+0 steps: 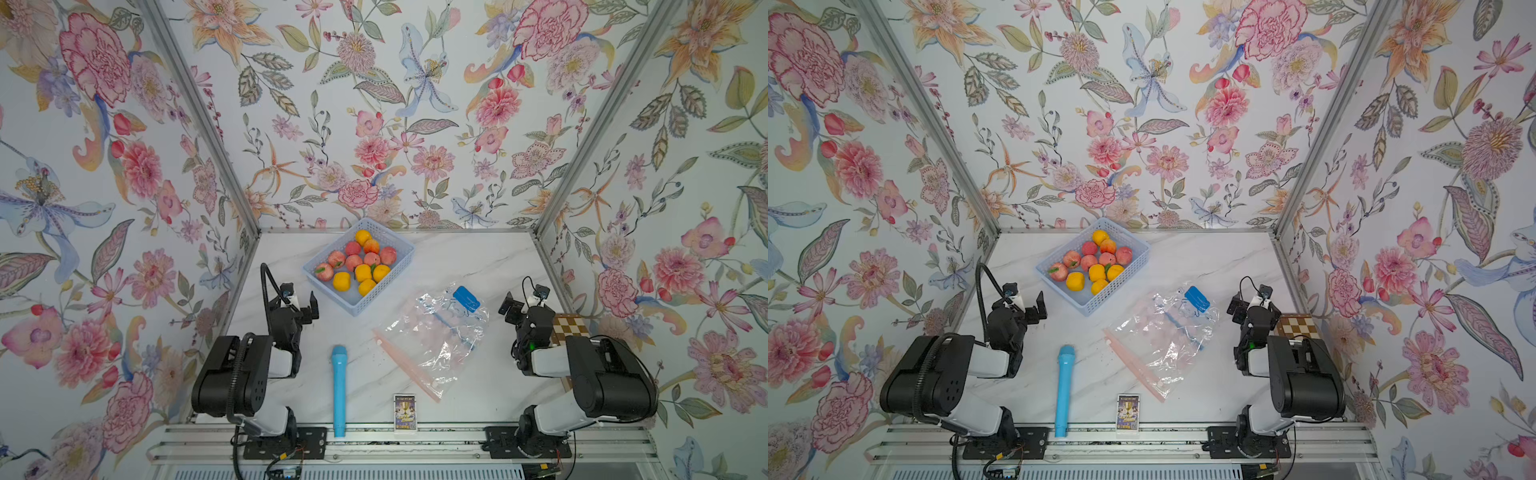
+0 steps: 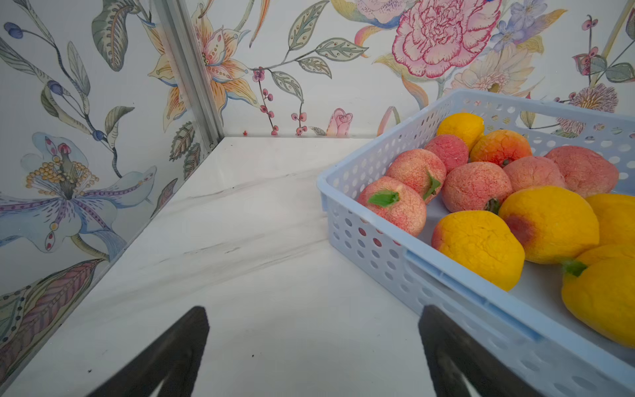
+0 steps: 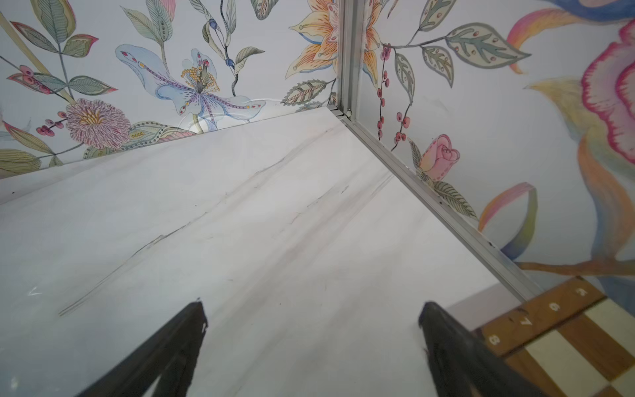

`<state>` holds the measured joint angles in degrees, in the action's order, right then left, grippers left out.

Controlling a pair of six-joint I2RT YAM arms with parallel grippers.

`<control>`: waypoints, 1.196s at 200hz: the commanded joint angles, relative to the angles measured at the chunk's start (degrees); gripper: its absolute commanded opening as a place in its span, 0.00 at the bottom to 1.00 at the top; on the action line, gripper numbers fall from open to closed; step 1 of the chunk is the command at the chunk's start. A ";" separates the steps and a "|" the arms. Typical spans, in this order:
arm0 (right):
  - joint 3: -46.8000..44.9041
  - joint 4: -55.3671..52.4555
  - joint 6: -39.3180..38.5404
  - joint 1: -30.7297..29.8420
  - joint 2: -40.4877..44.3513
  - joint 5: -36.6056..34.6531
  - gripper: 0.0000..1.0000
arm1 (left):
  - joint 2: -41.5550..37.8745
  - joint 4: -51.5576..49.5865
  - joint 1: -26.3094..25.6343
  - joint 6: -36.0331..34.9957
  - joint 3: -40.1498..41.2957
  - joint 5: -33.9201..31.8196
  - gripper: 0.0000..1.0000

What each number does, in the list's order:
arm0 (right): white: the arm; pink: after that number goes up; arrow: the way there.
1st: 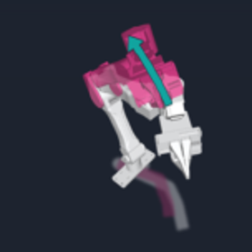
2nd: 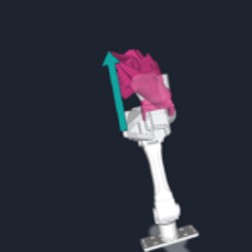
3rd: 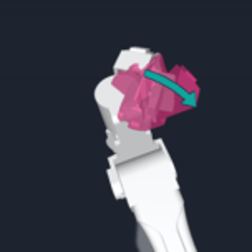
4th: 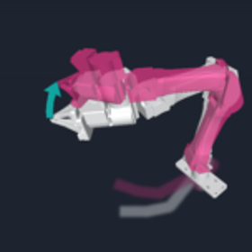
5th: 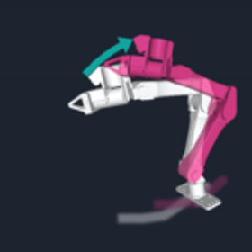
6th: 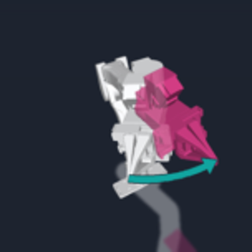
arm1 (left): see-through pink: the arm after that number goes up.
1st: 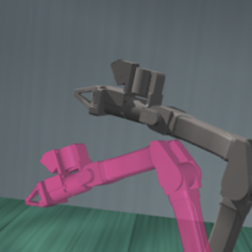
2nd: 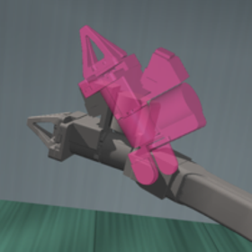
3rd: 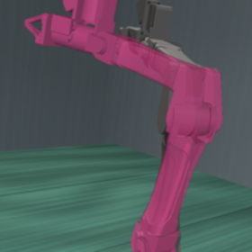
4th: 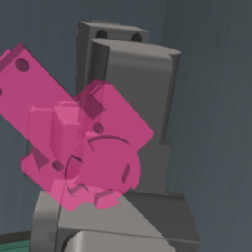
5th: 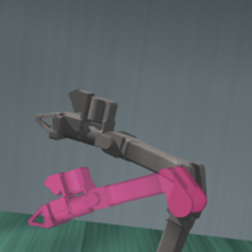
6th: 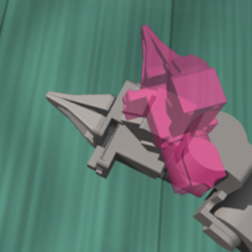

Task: Place the peach in a zip-top bag and seal the zipper
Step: Pick up the zipper food storage bag.

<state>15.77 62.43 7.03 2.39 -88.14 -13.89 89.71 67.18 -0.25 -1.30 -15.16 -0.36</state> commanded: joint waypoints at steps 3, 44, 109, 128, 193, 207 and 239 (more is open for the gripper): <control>1.08 1.22 -0.66 0.38 -0.67 0.09 0.99 | 0.58 1.20 0.67 -0.76 -1.10 0.36 0.99; 1.07 1.24 -0.61 0.33 -0.68 0.07 0.99 | 0.62 1.20 0.61 -0.78 -1.13 0.36 0.99; 1.07 1.20 -0.61 0.34 -0.63 0.04 0.99 | 0.63 1.20 0.61 -0.75 -1.11 0.36 0.99; 1.02 1.20 -0.62 0.38 -0.66 0.08 0.99 | 0.56 1.20 0.66 -0.73 -1.14 0.36 0.99; 1.06 1.20 -0.61 0.40 -0.67 0.09 0.99 | 0.56 1.16 0.64 -0.72 -1.13 0.40 0.99; 1.09 1.15 -0.61 0.38 -0.75 0.05 0.99 | 0.51 1.33 0.69 -0.57 -1.10 0.52 0.99; 1.02 1.20 -0.63 0.42 -0.63 0.13 0.99 | -1.54 0.82 1.13 -0.39 -0.82 1.67 0.99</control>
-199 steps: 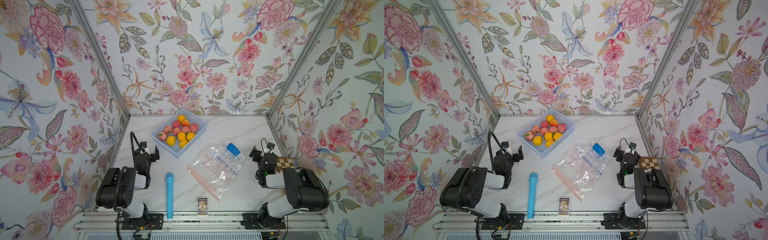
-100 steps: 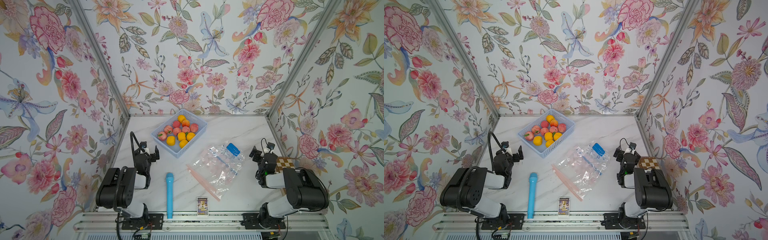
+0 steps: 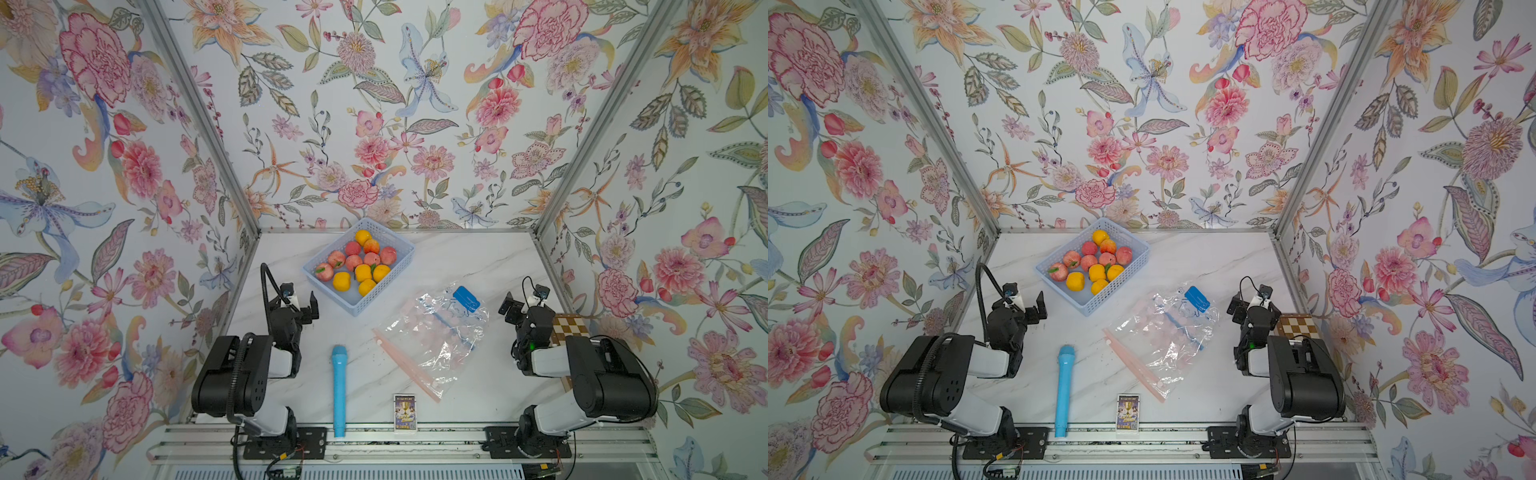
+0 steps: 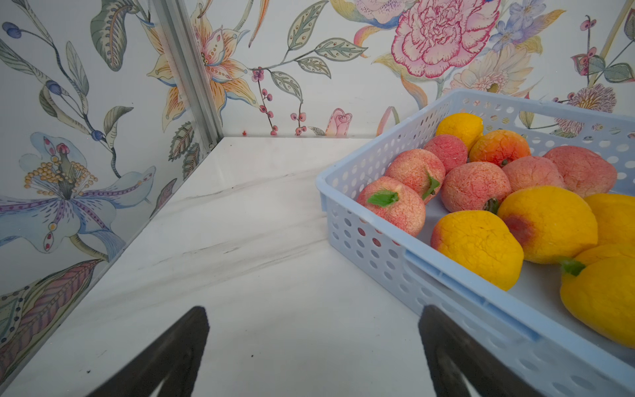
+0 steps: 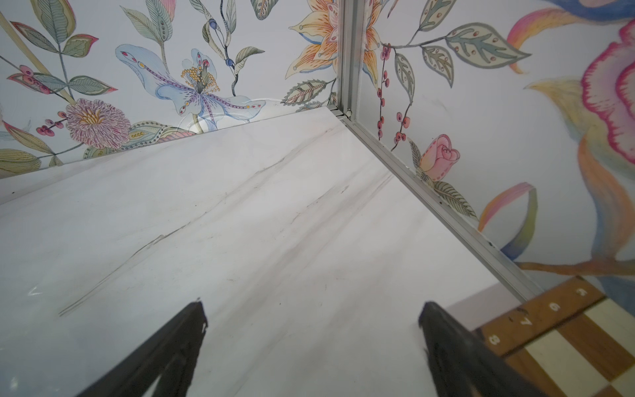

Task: Place the peach in a zip-top bag and seal the zipper
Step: Pick up the zipper food storage bag.

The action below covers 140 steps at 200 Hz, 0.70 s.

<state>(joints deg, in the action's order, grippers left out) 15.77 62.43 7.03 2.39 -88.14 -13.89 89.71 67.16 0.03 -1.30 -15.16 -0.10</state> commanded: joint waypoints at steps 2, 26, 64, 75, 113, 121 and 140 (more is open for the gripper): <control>1.02 1.20 -0.62 0.42 -0.65 0.12 0.99 | -1.84 1.02 0.78 -0.38 -0.70 1.37 0.99; 1.51 -0.60 -0.36 0.86 0.40 1.22 0.99 | -3.78 2.52 0.85 0.39 0.48 -0.95 0.99; 2.58 -7.32 -0.07 1.03 5.38 0.08 0.99 | -9.56 -0.45 0.80 0.98 2.93 -3.32 0.99; 3.75 -12.16 -0.01 0.88 8.54 -0.96 0.99 | -12.78 -2.43 0.80 1.30 3.21 -4.47 0.99; 7.19 -26.43 3.53 0.57 20.61 -0.27 0.99 | -24.20 -17.79 0.76 5.75 -0.83 -5.92 0.99; 8.44 -30.49 4.41 0.13 22.89 -0.35 0.99 | -26.23 -20.92 0.84 6.90 -1.85 -5.17 0.99; 12.13 -40.83 7.15 -0.86 26.95 0.05 0.99 | -30.03 -28.14 0.67 11.13 -4.45 -4.44 0.99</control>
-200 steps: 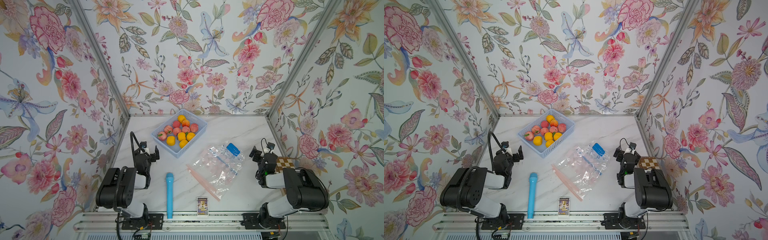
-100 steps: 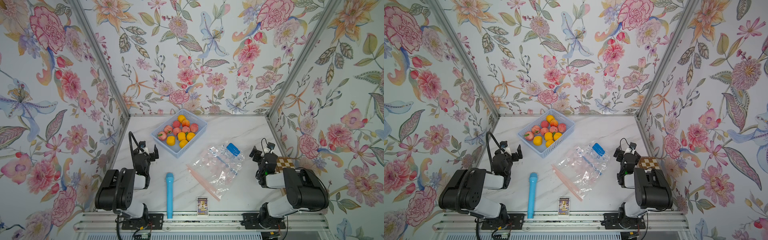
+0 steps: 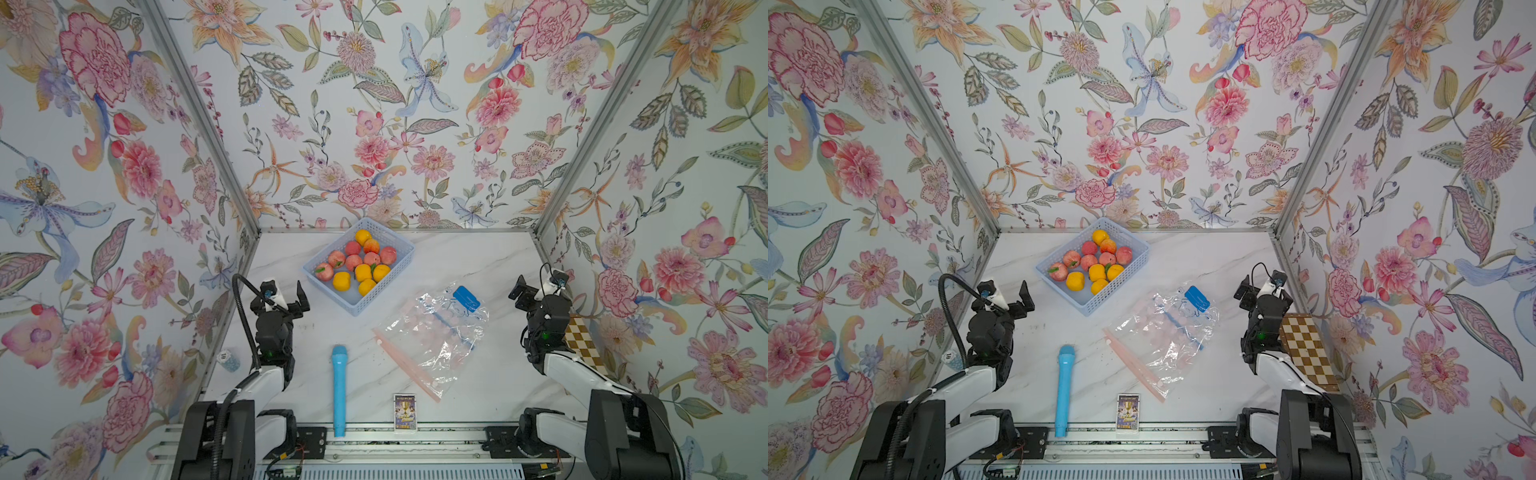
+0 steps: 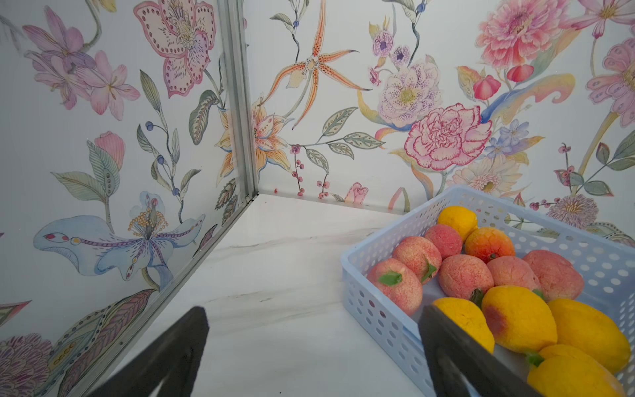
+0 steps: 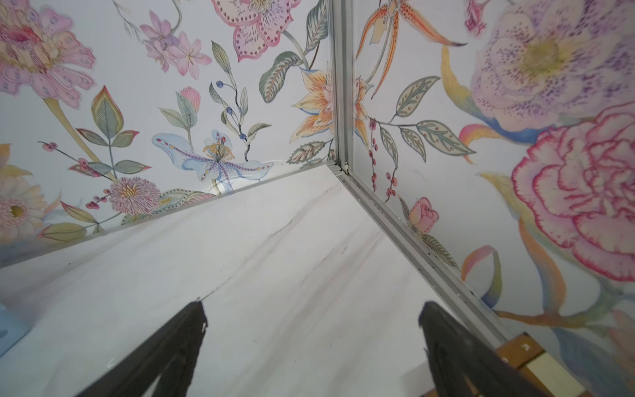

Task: Place the peach in a zip-top bag and seal the zipper
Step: Pick up the zipper food storage bag.

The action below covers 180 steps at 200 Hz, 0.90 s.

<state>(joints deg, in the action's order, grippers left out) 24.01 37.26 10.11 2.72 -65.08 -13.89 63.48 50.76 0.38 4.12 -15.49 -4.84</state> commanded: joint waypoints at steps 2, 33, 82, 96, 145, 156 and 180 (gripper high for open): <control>4.26 -16.65 4.31 -1.35 4.19 0.01 0.99 | -4.16 -12.40 0.28 6.25 -4.40 0.23 0.99; 9.45 -29.59 6.37 -6.80 6.44 -1.41 0.99 | -8.26 -22.49 -0.35 12.50 -9.11 3.42 0.99; 22.27 -47.91 10.35 -28.07 -0.29 -13.16 0.99 | -11.35 -27.82 -2.13 20.11 -9.37 8.01 0.99; 27.49 -53.19 12.72 -34.52 -4.58 -14.64 0.95 | -11.74 -27.31 -2.22 22.97 -8.39 8.77 0.99; 44.66 -70.42 19.26 -49.95 -21.34 -8.38 0.80 | -9.30 -28.89 -2.23 27.33 -8.76 9.94 0.99; 46.42 -72.56 19.90 -51.80 -23.82 -5.49 0.77 | -8.30 -29.31 -2.23 28.33 -9.08 9.97 0.99; 46.98 -74.42 20.43 -55.76 -26.92 -1.98 0.73 | -5.49 -29.27 -2.23 29.53 -9.54 11.65 0.99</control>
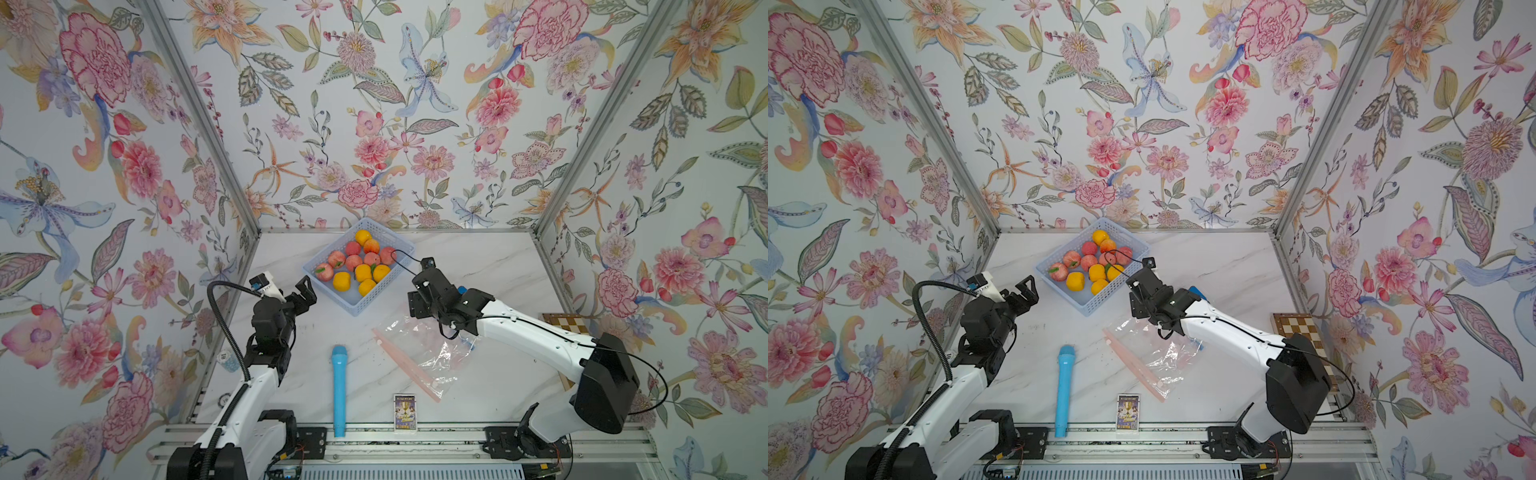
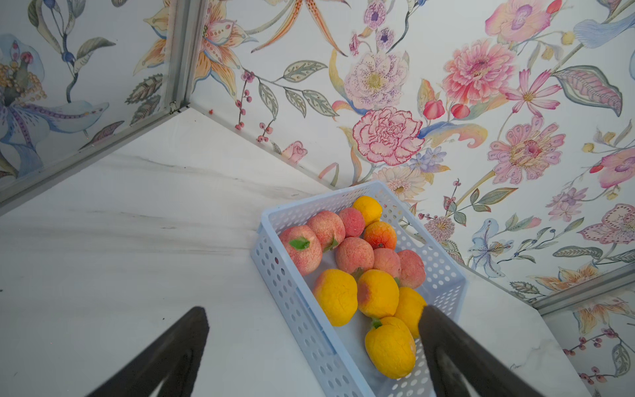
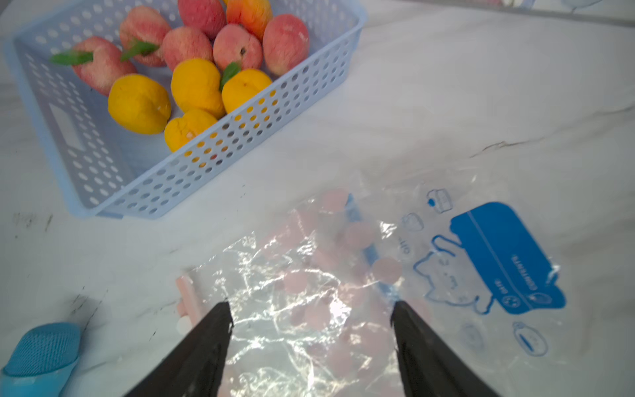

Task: Place the peach in a zip-top bag and seal the zipper
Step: Pick up the zipper food storage bag.

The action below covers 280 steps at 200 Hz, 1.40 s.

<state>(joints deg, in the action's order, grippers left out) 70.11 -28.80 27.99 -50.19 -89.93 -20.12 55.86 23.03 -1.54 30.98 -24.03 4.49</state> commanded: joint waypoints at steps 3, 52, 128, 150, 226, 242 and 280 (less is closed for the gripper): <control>0.80 -8.42 2.52 -3.29 -2.37 4.27 0.73 | 2.53 -1.53 -0.30 2.68 -1.01 2.61 0.99; 1.29 -10.84 4.19 -8.68 -10.91 6.66 0.63 | 7.50 1.02 -0.30 4.48 -1.41 6.22 0.99; 2.45 -10.79 5.27 -10.64 -16.62 6.96 0.58 | 5.74 -1.03 -0.30 3.76 -0.65 3.22 0.99; 2.18 -10.83 5.75 -10.04 -17.47 6.50 0.53 | 4.98 -1.10 -0.30 3.49 -0.26 2.64 0.99; 2.10 -10.74 6.72 -7.69 -15.83 2.02 0.10 | 4.33 -2.49 -0.30 3.17 -0.73 2.95 0.98; 2.05 -10.63 7.49 -6.37 -14.39 0.60 0.02 | 4.36 -2.81 -0.30 2.65 -1.14 3.83 0.95; 2.71 -7.59 7.55 -2.93 -9.37 0.28 0.00 | 1.82 -4.68 -2.73 1.31 -1.43 3.59 0.95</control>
<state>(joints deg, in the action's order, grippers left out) 71.26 -37.80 34.63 -55.11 -103.96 -17.85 60.29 20.40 -1.93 34.24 -24.05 8.60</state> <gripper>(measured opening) 0.050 0.947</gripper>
